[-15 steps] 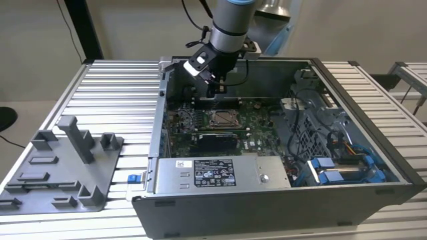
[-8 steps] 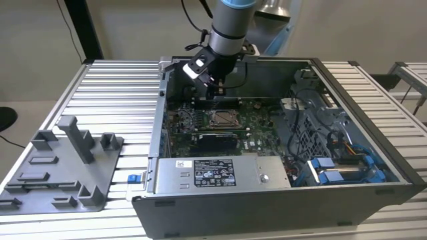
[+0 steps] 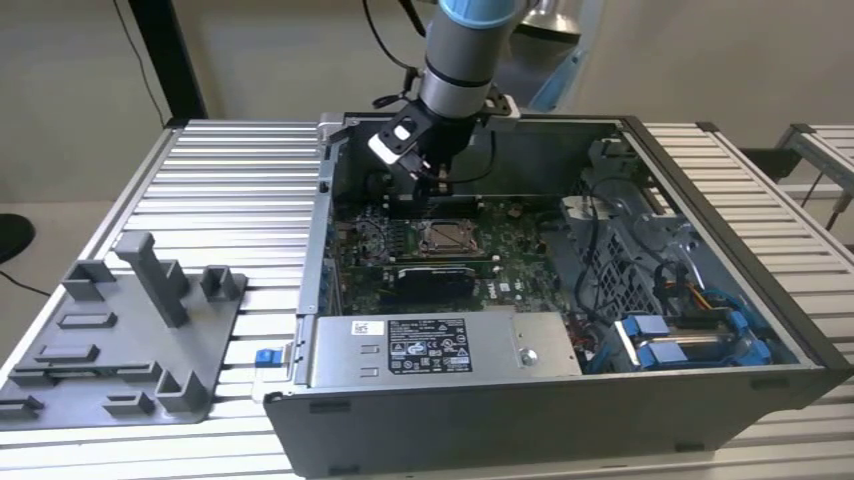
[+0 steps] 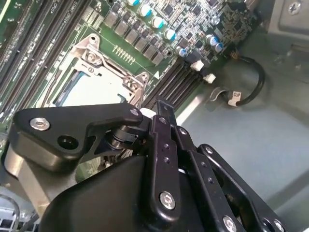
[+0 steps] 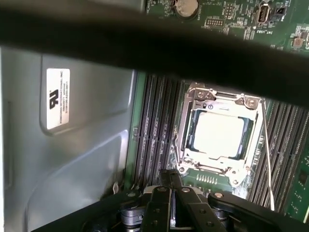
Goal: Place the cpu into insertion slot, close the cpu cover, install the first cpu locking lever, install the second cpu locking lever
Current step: 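Install the first cpu locking lever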
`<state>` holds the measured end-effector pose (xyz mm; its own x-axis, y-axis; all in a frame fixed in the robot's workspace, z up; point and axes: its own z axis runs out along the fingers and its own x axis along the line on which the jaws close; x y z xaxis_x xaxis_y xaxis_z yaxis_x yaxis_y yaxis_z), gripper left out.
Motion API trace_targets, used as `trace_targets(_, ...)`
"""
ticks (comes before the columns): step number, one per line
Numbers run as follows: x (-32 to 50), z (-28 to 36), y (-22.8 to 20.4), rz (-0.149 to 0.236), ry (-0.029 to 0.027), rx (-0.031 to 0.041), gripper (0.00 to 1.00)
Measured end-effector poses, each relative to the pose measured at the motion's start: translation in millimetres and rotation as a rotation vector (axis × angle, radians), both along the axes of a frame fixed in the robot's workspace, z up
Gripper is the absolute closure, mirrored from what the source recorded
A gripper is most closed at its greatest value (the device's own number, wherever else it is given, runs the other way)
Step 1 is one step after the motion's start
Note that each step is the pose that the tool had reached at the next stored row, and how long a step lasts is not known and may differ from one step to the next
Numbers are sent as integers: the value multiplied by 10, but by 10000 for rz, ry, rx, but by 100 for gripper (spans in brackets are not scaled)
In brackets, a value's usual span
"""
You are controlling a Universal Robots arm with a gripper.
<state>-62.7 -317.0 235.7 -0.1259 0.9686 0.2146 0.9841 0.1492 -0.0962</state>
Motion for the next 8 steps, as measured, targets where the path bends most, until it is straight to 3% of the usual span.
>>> trace_targets(3,3,-40,0,0,0,11,100)
trace_targets(5,4,-60,0,2,-1,65,100)
trace_targets(8,3,-84,-1,-2,1,303,100)
